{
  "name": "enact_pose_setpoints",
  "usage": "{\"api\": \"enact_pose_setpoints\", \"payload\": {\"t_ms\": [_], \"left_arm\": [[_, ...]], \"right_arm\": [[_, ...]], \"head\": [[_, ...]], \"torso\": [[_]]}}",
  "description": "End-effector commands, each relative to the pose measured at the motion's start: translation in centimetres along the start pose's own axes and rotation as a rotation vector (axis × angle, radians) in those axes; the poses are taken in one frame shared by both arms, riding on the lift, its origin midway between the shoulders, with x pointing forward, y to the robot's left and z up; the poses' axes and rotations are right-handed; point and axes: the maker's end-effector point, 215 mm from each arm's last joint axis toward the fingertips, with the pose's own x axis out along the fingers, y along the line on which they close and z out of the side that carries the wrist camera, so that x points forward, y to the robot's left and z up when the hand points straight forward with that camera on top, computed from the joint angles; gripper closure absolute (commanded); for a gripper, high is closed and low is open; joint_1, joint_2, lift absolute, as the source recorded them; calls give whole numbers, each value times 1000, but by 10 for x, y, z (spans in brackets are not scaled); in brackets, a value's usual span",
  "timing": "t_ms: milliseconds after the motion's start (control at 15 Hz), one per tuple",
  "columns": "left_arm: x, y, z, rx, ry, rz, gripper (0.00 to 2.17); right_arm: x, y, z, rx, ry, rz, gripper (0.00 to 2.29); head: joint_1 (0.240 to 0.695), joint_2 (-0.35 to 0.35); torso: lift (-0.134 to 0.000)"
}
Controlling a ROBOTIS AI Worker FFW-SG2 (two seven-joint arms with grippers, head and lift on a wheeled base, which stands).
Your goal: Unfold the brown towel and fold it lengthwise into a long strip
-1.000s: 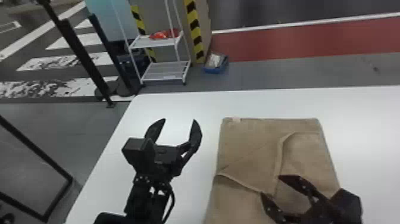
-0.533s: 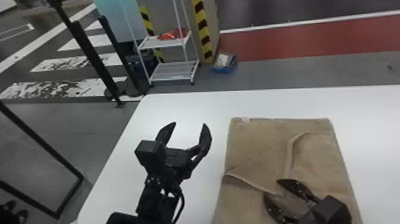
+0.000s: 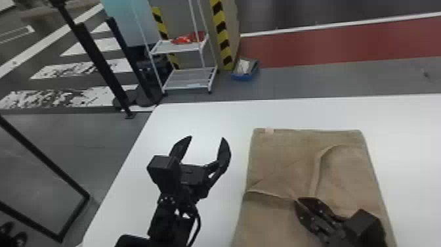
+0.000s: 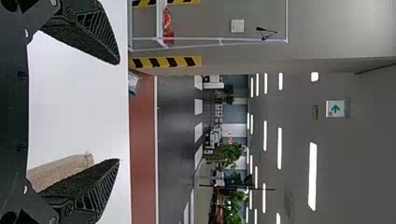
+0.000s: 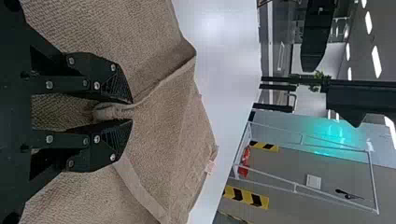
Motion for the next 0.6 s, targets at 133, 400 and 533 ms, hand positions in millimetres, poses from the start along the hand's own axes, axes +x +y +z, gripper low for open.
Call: {"api": "enact_pose_setpoints", "payload": {"t_ms": [133,400,533], "left_arm": [[0,1,0,3,0,1,151],[0,0,2,3,-5,0,151],[0,1,7,5,-19,3,151]], "right_arm": [[-2,-3,9,-4,-14,-6,1220],[-28,-24,26,34,-65,-44,1362],[-69,-76,22,101,-99,-127,1362]], "head": [[695,308],[695,304],[695,280]], "torso": [[-114],[-114],[-114]]}}
